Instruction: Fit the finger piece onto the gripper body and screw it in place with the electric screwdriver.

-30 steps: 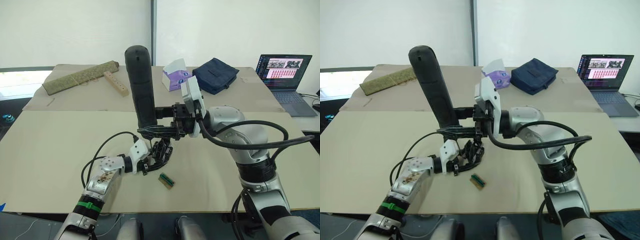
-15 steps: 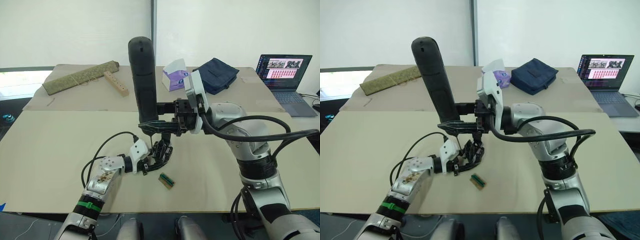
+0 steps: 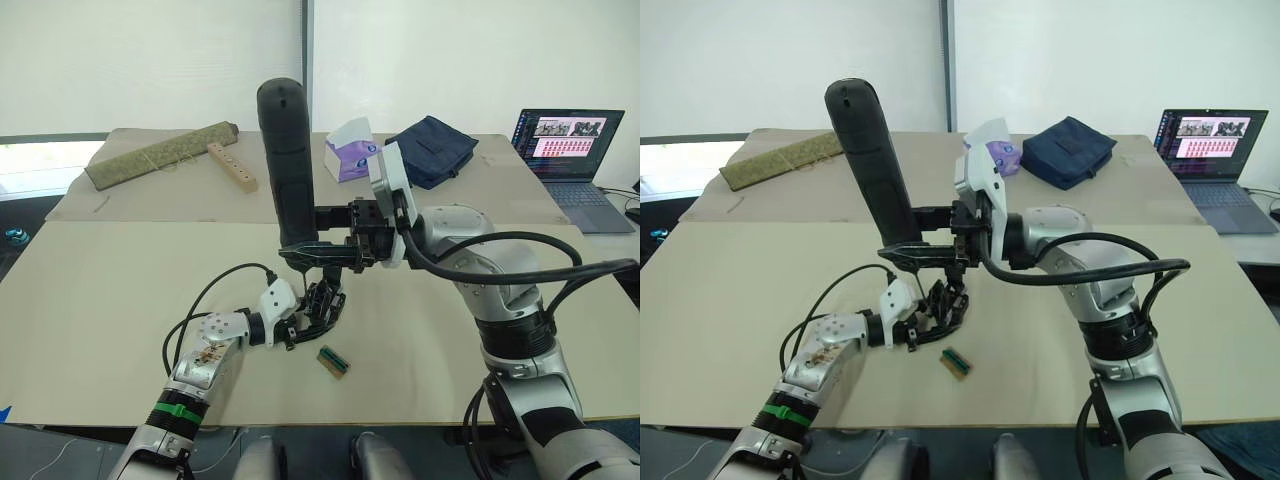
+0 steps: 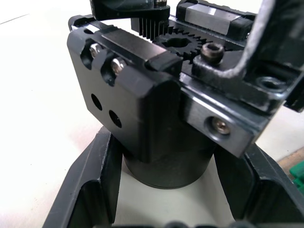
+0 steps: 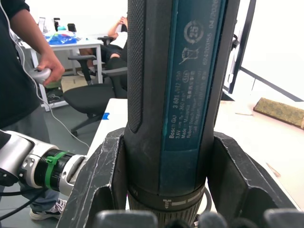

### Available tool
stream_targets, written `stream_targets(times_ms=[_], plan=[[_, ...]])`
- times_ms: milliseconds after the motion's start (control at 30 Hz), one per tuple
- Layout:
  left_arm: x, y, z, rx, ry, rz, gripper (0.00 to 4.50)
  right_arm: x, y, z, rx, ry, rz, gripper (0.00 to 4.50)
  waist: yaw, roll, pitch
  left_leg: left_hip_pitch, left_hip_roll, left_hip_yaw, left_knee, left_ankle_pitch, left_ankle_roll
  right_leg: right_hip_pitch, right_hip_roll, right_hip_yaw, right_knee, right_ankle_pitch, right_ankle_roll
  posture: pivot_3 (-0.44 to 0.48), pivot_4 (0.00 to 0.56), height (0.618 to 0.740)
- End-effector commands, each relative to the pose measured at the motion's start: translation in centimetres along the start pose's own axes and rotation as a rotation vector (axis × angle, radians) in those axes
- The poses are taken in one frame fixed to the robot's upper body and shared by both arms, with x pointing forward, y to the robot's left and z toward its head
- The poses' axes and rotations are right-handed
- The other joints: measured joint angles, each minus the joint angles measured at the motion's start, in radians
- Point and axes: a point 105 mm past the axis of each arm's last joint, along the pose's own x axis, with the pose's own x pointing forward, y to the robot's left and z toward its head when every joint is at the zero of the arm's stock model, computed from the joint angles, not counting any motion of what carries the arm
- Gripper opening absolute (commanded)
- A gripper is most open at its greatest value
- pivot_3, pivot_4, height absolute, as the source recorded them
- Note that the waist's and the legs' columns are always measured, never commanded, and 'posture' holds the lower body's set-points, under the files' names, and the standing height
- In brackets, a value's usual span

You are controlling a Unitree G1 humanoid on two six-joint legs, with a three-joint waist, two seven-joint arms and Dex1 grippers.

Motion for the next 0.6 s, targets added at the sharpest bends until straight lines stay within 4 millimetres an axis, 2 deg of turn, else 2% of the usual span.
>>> stream_targets(times_ms=[33, 600], plan=[[0.08, -1.47, -2.71, -0.072, 0.090, -0.055, 2.28, -0.06, 0.49, 1.21, -0.052, -0.031, 0.014, 1.93, 0.000, 0.000, 0.000, 0.000, 0.000, 0.000, 0.000, 0.000, 0.000, 0.000, 0.000, 0.000, 0.000, 0.000, 0.000, 0.000, 0.150, 0.740], [0.16, -1.53, -2.83, -0.078, 0.089, -0.053, 2.28, -0.02, 0.53, 0.61, -0.033, -0.016, 0.013, 1.93, 0.000, 0.000, 0.000, 0.000, 0.000, 0.000, 0.000, 0.000, 0.000, 0.000, 0.000, 0.000, 0.000, 0.000, 0.000, 0.000, 0.150, 0.740]])
